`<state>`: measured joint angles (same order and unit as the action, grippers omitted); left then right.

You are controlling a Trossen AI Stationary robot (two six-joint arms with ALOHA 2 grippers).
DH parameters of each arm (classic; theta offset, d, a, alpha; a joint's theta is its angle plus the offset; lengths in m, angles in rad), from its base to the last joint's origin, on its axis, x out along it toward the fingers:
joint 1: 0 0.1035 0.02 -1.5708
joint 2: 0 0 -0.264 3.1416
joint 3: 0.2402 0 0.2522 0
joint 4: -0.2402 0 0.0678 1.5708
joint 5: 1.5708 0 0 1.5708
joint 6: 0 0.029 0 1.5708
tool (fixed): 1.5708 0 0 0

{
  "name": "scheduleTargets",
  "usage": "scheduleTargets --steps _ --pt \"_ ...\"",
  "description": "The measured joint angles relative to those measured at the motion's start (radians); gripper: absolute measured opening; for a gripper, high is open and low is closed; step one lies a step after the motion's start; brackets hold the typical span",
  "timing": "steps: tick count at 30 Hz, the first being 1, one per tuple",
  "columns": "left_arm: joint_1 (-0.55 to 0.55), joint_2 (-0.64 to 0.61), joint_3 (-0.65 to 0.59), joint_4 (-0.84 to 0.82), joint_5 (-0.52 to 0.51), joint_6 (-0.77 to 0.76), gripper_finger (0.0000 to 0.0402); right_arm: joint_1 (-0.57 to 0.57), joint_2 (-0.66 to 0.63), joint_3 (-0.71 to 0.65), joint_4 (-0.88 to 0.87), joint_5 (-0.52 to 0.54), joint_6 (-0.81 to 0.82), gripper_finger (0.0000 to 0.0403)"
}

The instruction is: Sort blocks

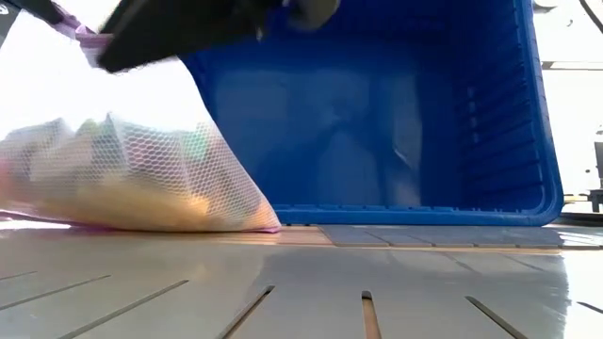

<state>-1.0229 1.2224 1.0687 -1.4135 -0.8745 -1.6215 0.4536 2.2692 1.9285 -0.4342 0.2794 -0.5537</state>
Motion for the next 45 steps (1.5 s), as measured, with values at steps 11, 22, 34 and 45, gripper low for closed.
scheduleTargets --steps 11,22,34,45 --pt "-0.003 -0.001 0.001 0.034 0.038 0.040 0.0000 -0.128 0.019 -0.001 -0.122 0.054 0.134 0.0112" --pt "-0.065 -0.024 0.001 0.051 0.050 0.130 0.0000 -0.200 0.000 0.293 -0.392 0.077 0.329 0.0004" --pt "-0.080 -0.046 -0.008 -0.035 -0.006 0.117 0.0000 -0.423 -0.001 0.262 -0.304 -0.045 0.487 0.0000" --pt "-0.080 -0.043 -0.009 -0.154 0.068 0.003 0.0000 -0.453 -0.002 0.116 -0.188 -0.037 0.476 0.0000"
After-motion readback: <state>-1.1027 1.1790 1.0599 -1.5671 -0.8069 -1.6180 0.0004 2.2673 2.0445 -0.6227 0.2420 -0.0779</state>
